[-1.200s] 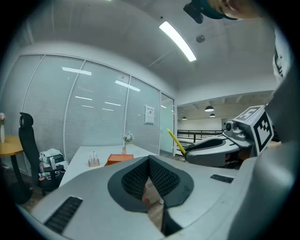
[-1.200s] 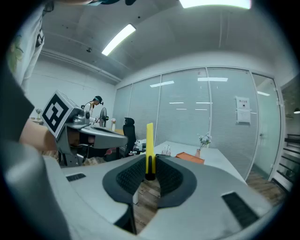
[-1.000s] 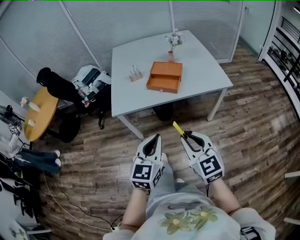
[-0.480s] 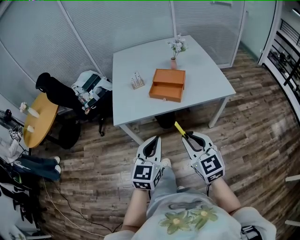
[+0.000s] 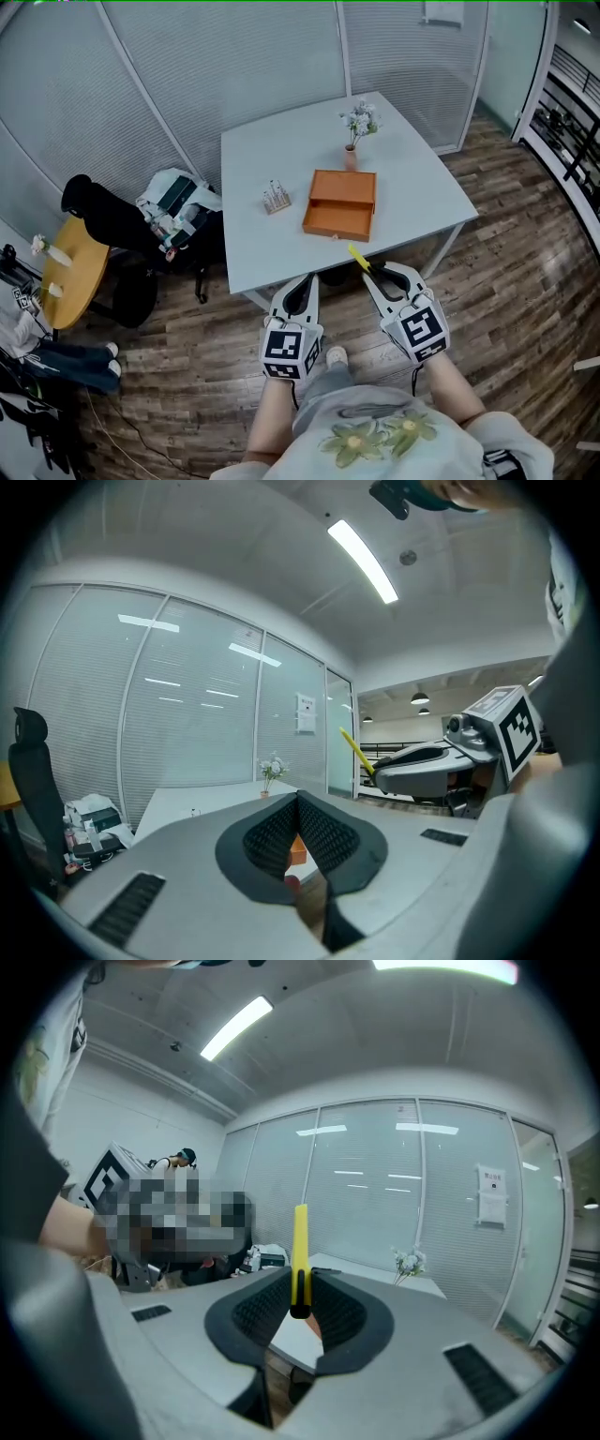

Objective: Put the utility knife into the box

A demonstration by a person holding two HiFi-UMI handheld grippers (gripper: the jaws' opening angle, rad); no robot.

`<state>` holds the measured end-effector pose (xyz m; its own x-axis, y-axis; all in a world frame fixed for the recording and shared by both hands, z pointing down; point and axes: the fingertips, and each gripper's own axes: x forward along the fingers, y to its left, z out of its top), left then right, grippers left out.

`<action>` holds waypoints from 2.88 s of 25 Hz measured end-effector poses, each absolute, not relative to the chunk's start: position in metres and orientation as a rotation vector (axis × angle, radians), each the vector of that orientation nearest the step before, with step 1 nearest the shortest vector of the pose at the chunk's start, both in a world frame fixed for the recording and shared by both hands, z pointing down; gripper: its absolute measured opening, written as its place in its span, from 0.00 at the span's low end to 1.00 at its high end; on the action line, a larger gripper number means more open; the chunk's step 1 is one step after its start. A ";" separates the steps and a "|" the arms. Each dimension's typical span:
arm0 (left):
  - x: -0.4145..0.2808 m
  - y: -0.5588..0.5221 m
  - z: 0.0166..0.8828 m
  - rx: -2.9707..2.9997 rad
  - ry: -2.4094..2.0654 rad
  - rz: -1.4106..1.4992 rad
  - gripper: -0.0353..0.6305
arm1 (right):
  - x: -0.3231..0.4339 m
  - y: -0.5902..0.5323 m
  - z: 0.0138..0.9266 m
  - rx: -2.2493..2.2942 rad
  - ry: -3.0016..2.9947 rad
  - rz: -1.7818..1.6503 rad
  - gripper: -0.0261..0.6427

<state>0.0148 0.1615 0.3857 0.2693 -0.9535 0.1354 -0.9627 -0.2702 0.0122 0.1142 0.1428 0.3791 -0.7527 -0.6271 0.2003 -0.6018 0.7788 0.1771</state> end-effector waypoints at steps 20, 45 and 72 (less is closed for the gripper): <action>-0.048 0.033 0.414 2.468 -1.683 0.172 0.06 | 0.050 0.010 0.393 1.062 -2.628 -0.138 0.15; -0.082 -0.054 0.442 2.449 -1.593 0.212 0.06 | 0.021 -0.088 0.419 1.073 -2.550 -0.100 0.15; -0.089 -0.125 0.461 2.450 -1.543 0.260 0.06 | 0.014 -0.157 0.452 1.013 -2.498 -0.072 0.15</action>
